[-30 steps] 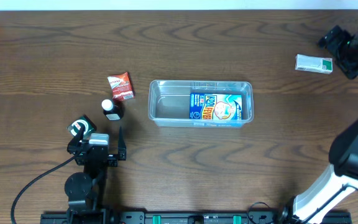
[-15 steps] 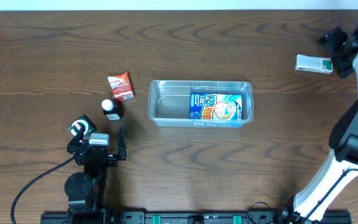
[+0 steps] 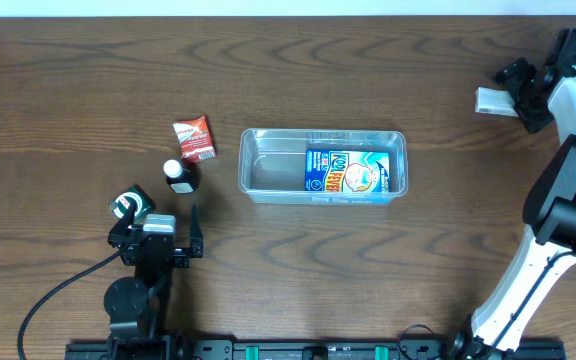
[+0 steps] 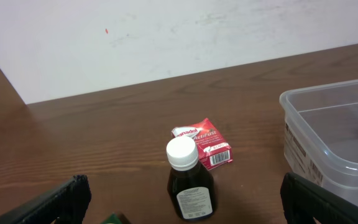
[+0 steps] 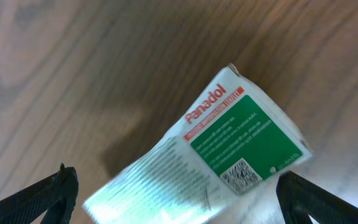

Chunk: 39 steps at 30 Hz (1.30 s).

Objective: Pack container

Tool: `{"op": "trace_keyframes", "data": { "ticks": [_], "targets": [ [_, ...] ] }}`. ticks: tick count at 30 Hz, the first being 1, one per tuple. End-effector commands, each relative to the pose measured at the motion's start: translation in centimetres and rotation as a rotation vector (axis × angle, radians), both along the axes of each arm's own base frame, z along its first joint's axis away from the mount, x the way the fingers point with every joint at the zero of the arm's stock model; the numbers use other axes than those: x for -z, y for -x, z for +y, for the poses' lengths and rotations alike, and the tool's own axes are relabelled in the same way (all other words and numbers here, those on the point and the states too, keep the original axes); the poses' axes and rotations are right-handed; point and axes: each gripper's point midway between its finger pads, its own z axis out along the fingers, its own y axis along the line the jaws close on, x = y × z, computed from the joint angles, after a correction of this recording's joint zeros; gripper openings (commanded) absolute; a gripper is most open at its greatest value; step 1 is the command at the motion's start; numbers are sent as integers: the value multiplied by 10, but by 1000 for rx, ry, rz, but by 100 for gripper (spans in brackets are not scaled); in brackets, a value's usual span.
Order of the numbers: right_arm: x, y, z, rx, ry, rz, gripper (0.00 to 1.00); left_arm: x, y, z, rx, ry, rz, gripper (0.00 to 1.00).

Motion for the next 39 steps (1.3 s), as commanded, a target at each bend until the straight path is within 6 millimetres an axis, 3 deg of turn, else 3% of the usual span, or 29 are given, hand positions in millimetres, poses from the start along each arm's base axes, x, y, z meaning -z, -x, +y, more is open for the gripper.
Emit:
{"op": "trace_keyframes", "data": {
  "ticks": [1,10,18,28,34,39],
  "targets": [
    [19,-5,10,-19,-35,8,99,15,0,-1,2,6,34,98],
    [16,-12,9,-38,-14,-20,98,15,0,-1,2,6,34,98],
    [20,-4,12,-86,-4,20,63,15,0,-1,2,7,34,98],
    [24,21,8,-125,8,124,53,15,0,-1,2,7,34,98],
    [4,31,4,-195,62,154,49,15,0,-1,2,6,34,98],
    [-28,34,8,-239,88,128,51,15,0,-1,2,7,34,98]
  ]
}}
